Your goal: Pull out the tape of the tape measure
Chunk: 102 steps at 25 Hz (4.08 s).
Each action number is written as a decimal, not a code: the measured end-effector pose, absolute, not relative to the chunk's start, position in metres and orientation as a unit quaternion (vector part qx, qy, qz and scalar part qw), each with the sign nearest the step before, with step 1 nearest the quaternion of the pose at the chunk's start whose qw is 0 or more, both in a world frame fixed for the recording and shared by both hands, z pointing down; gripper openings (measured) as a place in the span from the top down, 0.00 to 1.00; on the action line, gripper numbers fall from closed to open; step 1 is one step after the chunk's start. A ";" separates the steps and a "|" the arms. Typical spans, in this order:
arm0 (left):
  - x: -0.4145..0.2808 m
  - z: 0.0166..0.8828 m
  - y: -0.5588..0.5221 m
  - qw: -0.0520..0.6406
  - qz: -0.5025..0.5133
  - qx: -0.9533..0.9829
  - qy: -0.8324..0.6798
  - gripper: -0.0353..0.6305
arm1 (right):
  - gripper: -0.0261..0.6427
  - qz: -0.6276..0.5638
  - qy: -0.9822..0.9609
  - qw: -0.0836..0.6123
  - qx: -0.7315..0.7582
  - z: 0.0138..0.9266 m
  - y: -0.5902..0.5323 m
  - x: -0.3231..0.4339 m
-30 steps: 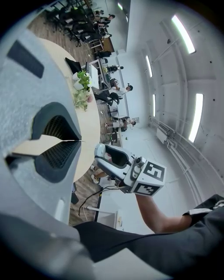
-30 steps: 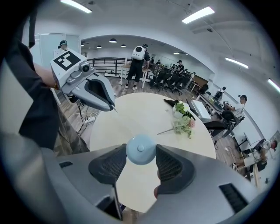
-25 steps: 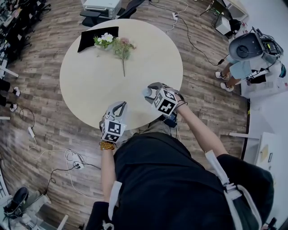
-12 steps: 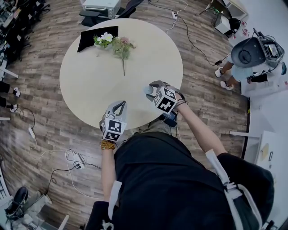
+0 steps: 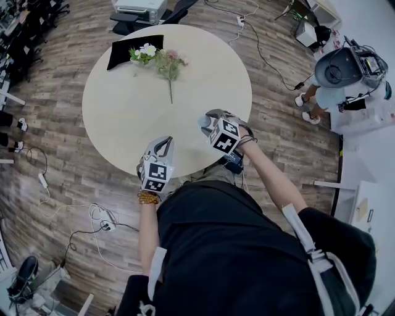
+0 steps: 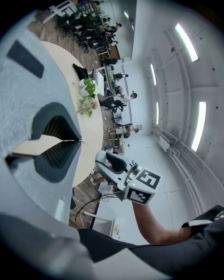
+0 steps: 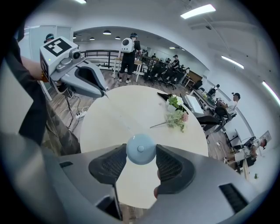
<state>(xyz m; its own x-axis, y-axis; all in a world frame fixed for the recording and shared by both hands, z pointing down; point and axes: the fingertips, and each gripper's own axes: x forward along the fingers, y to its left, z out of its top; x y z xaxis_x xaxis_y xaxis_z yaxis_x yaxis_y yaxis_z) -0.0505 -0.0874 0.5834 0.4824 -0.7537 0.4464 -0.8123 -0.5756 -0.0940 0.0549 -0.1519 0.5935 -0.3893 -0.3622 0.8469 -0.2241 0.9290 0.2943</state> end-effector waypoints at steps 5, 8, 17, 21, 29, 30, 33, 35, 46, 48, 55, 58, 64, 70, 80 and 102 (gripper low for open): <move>-0.073 0.580 -0.092 0.073 0.210 0.844 -0.488 0.92 | 0.64 -0.055 -0.829 0.524 0.187 0.595 -0.162 0.061; -0.082 0.579 -0.094 0.081 0.205 0.838 -0.500 0.92 | 0.64 -0.052 -0.827 0.525 0.193 0.593 -0.167 0.064; -0.086 0.583 -0.094 0.096 0.189 0.836 -0.506 0.92 | 0.64 -0.034 -0.824 0.524 0.211 0.593 -0.174 0.071; -0.086 0.582 -0.097 0.099 0.187 0.834 -0.510 0.92 | 0.64 -0.026 -0.824 0.521 0.222 0.589 -0.177 0.073; -0.089 0.583 -0.096 0.081 0.202 0.826 -0.520 0.92 | 0.64 -0.032 -0.813 0.528 0.244 0.585 -0.181 0.088; -0.092 0.582 -0.096 0.081 0.202 0.823 -0.524 0.92 | 0.64 -0.033 -0.812 0.528 0.247 0.585 -0.182 0.092; -0.100 0.582 -0.097 0.084 0.200 0.817 -0.533 0.92 | 0.64 -0.026 -0.813 0.523 0.254 0.583 -0.186 0.101; -0.100 0.583 -0.097 0.084 0.204 0.816 -0.534 0.92 | 0.64 -0.026 -0.811 0.524 0.259 0.581 -0.189 0.106; -0.090 0.584 -0.093 0.081 0.205 0.824 -0.522 0.92 | 0.64 -0.015 -0.808 0.519 0.279 0.577 -0.192 0.123; -0.091 0.585 -0.093 0.081 0.208 0.824 -0.522 0.92 | 0.64 -0.015 -0.808 0.517 0.281 0.576 -0.194 0.122; -0.097 0.589 -0.093 0.079 0.219 0.818 -0.526 0.92 | 0.64 -0.016 -0.807 0.516 0.285 0.576 -0.196 0.121; -0.107 0.592 -0.092 0.087 0.219 0.809 -0.539 0.92 | 0.64 -0.021 -0.803 0.521 0.290 0.577 -0.197 0.125; -0.131 0.597 -0.084 0.097 0.229 0.789 -0.563 0.92 | 0.64 -0.017 -0.805 0.510 0.302 0.573 -0.200 0.133; -0.136 0.599 -0.081 0.097 0.227 0.783 -0.570 0.92 | 0.64 -0.015 -0.806 0.506 0.307 0.575 -0.199 0.134; -0.177 0.594 -0.078 0.117 0.227 0.737 -0.626 0.92 | 0.64 0.004 -0.801 0.501 0.328 0.570 -0.204 0.150; -0.231 0.606 -0.057 0.163 0.195 0.665 -0.702 0.92 | 0.64 -0.006 -0.788 0.504 0.353 0.570 -0.207 0.153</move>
<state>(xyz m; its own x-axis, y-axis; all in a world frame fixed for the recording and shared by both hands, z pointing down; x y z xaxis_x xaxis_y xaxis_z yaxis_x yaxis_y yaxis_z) -0.2309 -0.0567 0.6061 -0.0616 -0.8702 0.4888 -0.9976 0.0388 -0.0566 0.1533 -0.2070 0.5696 -0.2417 -0.5631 0.7902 -0.5504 0.7503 0.3663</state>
